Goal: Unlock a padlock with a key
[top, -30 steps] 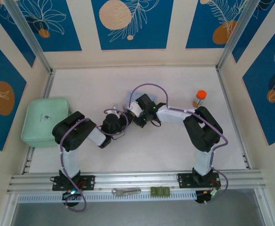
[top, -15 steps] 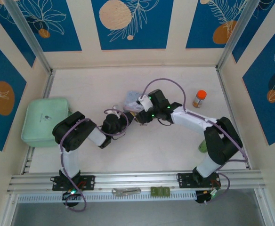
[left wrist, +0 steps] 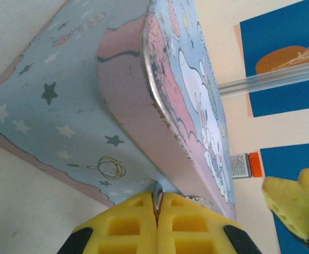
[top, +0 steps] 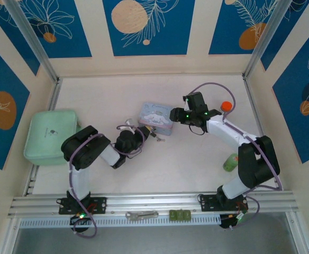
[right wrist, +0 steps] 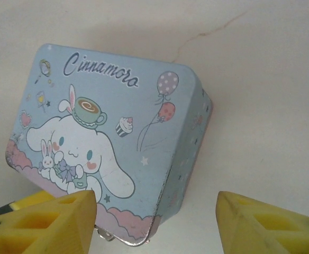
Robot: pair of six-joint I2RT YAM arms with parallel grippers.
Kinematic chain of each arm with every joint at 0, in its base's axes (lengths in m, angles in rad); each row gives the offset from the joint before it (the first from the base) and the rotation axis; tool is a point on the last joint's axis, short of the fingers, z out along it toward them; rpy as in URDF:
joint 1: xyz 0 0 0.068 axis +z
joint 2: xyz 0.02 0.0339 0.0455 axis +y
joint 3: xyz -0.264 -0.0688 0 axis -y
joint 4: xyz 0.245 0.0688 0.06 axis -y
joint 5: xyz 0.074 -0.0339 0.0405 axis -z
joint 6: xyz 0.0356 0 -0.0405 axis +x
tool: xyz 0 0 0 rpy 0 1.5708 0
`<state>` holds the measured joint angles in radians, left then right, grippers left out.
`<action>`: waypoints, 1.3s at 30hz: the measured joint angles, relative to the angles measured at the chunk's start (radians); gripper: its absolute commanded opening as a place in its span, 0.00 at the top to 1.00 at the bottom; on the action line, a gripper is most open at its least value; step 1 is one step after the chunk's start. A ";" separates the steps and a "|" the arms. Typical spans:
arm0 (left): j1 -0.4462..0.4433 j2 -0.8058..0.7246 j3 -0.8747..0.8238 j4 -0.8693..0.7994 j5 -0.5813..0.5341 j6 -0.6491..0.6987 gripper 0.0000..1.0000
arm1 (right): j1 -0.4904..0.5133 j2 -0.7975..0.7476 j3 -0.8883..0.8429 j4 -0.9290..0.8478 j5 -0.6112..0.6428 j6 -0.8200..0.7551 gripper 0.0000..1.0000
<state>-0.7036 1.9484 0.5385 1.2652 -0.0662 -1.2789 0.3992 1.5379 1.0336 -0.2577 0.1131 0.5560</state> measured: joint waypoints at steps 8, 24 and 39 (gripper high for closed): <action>-0.024 0.026 -0.040 0.063 -0.115 -0.015 1.00 | 0.000 0.018 0.000 0.014 -0.013 0.055 0.39; -0.020 -0.052 -0.133 0.069 -0.145 0.002 1.00 | 0.000 -0.017 -0.013 0.026 -0.038 0.047 0.39; -0.007 -0.530 -0.237 -0.491 0.111 0.069 1.00 | 0.000 -0.018 -0.028 0.027 -0.065 0.028 0.39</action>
<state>-0.7109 1.4185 0.3019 0.7742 0.0448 -1.2098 0.3996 1.5196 1.0054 -0.2302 0.0479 0.5838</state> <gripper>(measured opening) 0.051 0.612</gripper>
